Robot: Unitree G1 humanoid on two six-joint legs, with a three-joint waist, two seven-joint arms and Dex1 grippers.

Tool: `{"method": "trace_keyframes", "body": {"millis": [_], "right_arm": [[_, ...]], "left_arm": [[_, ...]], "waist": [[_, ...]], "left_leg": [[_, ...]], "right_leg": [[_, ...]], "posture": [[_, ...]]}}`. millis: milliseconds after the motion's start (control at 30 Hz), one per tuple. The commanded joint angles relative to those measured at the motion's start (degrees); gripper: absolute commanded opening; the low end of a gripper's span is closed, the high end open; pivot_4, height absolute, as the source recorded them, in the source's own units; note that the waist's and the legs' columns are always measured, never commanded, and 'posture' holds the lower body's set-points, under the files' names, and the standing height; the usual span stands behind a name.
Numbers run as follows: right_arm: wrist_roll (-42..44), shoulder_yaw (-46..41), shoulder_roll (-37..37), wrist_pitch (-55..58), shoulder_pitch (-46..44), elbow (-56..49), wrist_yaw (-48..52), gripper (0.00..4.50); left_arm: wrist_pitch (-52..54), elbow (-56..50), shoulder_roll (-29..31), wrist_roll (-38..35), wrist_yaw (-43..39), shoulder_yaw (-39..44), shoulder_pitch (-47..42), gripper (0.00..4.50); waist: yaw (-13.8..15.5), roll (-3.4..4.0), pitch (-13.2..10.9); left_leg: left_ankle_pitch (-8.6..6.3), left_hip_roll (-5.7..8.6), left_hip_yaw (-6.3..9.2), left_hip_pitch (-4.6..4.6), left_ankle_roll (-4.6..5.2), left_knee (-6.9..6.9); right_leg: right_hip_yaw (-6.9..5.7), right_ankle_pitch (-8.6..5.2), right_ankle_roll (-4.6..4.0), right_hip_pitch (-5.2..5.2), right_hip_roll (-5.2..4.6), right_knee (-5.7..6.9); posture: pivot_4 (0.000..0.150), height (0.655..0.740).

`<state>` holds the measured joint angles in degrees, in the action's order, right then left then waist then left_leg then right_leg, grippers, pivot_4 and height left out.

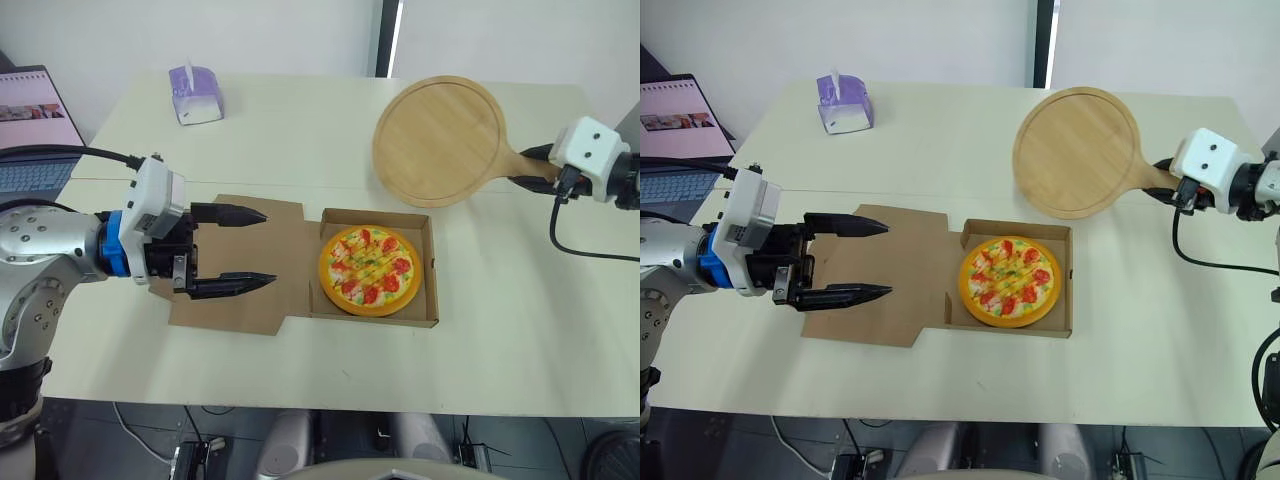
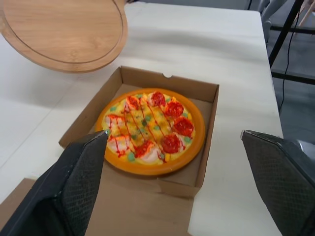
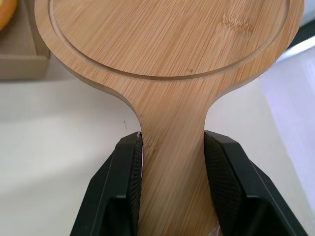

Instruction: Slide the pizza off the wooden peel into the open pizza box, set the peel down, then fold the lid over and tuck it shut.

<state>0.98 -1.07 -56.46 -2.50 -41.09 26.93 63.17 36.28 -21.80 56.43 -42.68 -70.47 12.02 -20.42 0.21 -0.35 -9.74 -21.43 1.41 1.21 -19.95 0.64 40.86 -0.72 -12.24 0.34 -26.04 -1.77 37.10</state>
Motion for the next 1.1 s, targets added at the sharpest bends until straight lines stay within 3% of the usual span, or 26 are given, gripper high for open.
{"method": "trace_keyframes", "body": {"millis": [33, 233, 400, 733, 767, 967, 1100], "right_arm": [[4.29, -7.61, -1.62, 6.81, 5.03, -5.86, -4.04, 1.58], [9.16, -16.46, 0.21, 22.62, 20.73, -18.05, -9.48, 1.58], [12.56, -23.37, 5.92, 38.91, 33.58, -31.56, -17.07, 1.58], [15.18, -25.79, 13.3, 52.2, 36.98, -35.92, -28.54, 1.58], [15.74, -26.27, 13.8, 53.61, 37.0, -36.04, -29.27, 2.3], [19.51, -29.43, 12.34, 58.75, 38.05, -37.36, -28.81, 4.31], [19.53, -30.79, 10.06, 53.62, 37.34, -36.44, -27.46, 4.48]], "left_arm": [[-0.49, -2.17, -1.89, -1.3, 0.94, -1.71, -2.12, 4.5], [1.06, -4.42, -7.8, -2.25, 4.39, -6.82, -6.74, 4.5], [-1.83, -3.26, -12.48, 3.05, 6.75, -12.85, -10.39, 4.5], [-2.35, -2.04, -16.15, 4.63, 7.18, -15.89, -11.76, 4.5], [-2.79, -2.0, -16.31, 4.91, 7.02, -16.03, -11.63, 4.5], [-5.47, -0.87, -16.12, 6.49, 6.58, -15.21, -10.49, 4.5], [-6.38, -0.59, -15.22, 6.75, 7.11, -13.39, -8.96, 4.5]], "waist": [[0.07, 0.01, 0.0], [0.02, 0.02, 0.01], [0.09, 0.05, 0.04], [-0.23, 0.07, 0.06], [-0.22, 0.07, 0.06], [-0.21, 0.08, 0.06], [-0.22, 0.08, 0.06]], "left_leg": [[0.0, 0.0, -0.01, 0.01, 0.0, 0.0], [0.0, 0.0, -0.03, 0.02, 0.0, 0.08], [0.0, 0.0, -0.04, 0.08, 0.0, 0.11], [0.02, 0.01, -0.14, 0.24, -0.02, 0.21], [0.02, 0.02, -0.15, 0.24, -0.02, 0.21], [0.02, 0.02, -0.12, 0.24, -0.02, 0.22], [0.02, 0.02, -0.14, 0.24, -0.01, 0.22]], "right_leg": [[0.01, 0.0, 0.0, 0.0, 0.0, 0.01], [0.04, 0.0, 0.0, 0.01, 0.0, 0.15], [0.07, 0.0, 0.01, 0.07, 0.02, 0.23], [0.23, 0.0, 0.01, 0.09, 0.06, 0.54], [0.23, 0.0, 0.01, 0.09, 0.06, 0.54], [0.21, 0.0, 0.01, 0.1, 0.06, 0.54], [0.22, 0.0, 0.01, 0.11, 0.06, 0.54]], "posture": [[0.15, 0.7251], [0.15, 0.7251], [0.15, 0.7251], [0.15, 0.7251], [0.15, 0.7251], [0.15, 0.7251], [0.15, 0.7251]]}}
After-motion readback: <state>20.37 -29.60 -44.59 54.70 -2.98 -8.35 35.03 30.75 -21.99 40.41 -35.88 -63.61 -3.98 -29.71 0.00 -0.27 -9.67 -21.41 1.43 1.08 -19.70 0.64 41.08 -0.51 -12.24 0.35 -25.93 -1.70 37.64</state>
